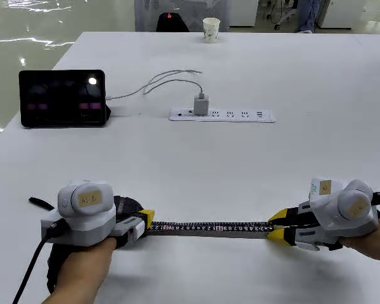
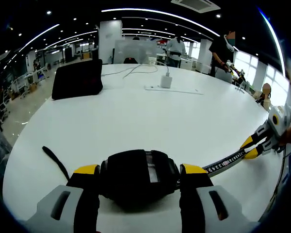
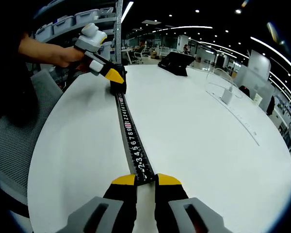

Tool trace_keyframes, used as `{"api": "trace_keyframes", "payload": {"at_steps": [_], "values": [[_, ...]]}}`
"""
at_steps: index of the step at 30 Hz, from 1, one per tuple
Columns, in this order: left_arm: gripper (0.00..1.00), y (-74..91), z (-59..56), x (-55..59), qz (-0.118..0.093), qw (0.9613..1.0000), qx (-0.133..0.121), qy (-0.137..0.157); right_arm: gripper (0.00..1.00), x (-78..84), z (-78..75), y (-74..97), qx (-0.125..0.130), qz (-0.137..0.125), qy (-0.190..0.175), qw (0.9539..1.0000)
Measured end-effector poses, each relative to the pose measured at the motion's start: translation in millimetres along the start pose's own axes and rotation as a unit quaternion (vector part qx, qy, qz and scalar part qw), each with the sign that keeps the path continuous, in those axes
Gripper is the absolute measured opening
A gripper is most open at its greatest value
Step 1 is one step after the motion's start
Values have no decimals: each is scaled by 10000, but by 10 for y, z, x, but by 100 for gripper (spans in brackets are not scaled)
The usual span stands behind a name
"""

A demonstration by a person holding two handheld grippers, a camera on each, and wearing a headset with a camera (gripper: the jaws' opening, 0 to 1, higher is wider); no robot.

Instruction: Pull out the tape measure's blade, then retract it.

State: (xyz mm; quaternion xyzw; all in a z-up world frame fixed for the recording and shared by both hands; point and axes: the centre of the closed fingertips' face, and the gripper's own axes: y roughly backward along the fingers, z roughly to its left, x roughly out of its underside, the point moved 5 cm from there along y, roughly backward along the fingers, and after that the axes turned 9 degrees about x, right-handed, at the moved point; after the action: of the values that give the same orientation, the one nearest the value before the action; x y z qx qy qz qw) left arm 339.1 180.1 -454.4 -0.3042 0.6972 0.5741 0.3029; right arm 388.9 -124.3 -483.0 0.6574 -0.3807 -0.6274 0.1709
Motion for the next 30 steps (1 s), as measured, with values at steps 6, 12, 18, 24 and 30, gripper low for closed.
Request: {"api": "trace_keyframes", "payload": {"at_steps": [6, 12, 18, 24, 30], "values": [[62, -9, 0, 5, 1, 10000, -40, 23, 9, 0, -2, -3, -6, 15, -2, 10000], [63, -21, 2, 18, 65, 9999, -78, 16, 9, -8, 2, -2, 1, 38, 7, 10000], [63, -25, 6, 21, 143, 9999, -84, -21, 9, -9, 3, -5, 8, 52, 25, 10000], [61, -20, 1, 20, 263, 9996, -93, -89, 9, -11, 6, 2, -5, 78, 45, 10000], [59, -14, 10, 27, 334, 9993, -116, -129, 9, -10, 4, 3, -14, 96, 67, 9999]]}}
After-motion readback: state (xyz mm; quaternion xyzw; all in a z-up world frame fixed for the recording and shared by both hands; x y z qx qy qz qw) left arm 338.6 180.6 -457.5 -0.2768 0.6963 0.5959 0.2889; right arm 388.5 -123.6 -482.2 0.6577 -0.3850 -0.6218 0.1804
